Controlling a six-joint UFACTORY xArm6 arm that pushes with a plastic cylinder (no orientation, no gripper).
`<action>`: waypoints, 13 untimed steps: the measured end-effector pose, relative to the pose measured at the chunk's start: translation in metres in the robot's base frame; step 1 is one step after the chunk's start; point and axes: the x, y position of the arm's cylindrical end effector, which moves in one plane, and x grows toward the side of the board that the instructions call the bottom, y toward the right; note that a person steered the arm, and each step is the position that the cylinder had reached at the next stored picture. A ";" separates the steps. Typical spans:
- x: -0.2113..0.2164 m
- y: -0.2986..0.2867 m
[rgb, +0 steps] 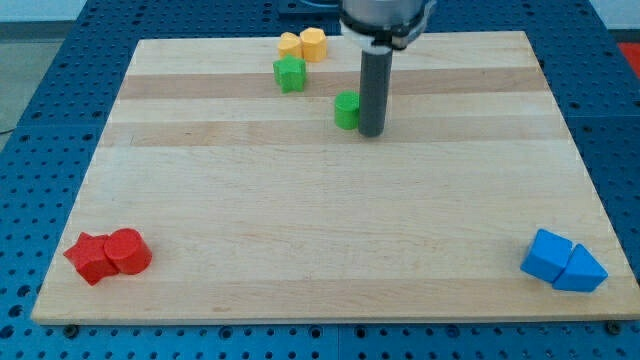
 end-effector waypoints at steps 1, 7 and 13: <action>-0.059 -0.006; -0.001 -0.062; -0.067 -0.039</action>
